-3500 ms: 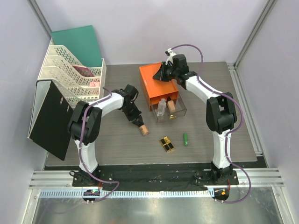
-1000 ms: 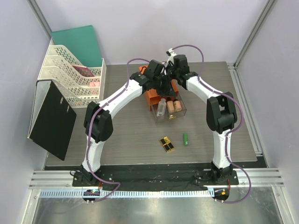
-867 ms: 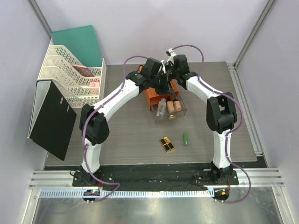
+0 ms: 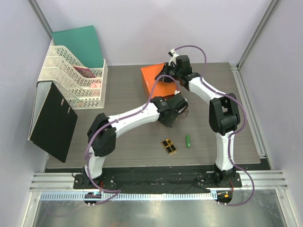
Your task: Organize the makeup
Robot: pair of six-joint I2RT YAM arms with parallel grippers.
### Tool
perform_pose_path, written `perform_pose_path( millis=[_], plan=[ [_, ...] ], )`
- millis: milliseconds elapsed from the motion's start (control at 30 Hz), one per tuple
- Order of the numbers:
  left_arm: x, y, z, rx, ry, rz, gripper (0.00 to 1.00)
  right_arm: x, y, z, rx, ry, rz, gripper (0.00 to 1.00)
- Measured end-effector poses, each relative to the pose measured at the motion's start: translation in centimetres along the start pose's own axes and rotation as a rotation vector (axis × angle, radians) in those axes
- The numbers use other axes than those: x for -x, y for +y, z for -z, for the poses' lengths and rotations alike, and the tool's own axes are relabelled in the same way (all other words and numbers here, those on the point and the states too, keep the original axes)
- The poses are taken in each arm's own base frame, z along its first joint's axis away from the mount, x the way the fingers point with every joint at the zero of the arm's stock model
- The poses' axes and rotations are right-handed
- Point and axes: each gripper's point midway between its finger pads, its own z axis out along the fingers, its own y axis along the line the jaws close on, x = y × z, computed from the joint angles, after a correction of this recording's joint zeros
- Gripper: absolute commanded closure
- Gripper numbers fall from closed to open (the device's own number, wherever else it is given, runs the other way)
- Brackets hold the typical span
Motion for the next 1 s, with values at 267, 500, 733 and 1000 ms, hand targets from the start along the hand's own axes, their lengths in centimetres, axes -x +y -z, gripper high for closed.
perform_pose_path(
  millis=[267, 500, 733, 1000],
  plan=[
    [-0.8, 2.2, -1.9, 0.172, 0.031, -0.008, 1.0, 0.0, 0.0, 0.0, 0.0, 0.0, 0.0, 0.99],
    [0.8, 6.1, -1.6, 0.292, -0.009, 0.12, 1.0, 0.0, 0.0, 0.0, 0.0, 0.001, 0.001, 0.99],
    [3.5, 10.3, -2.4, 0.394, -0.059, 0.239, 1.0, 0.0, 0.0, 0.0, -0.001, 0.001, 0.003, 0.99],
    [4.2, 12.3, -3.1, 0.432, -0.066, 0.328, 1.0, -0.1, 0.0, 0.0, -0.001, 0.001, 0.003, 0.99]
  ],
)
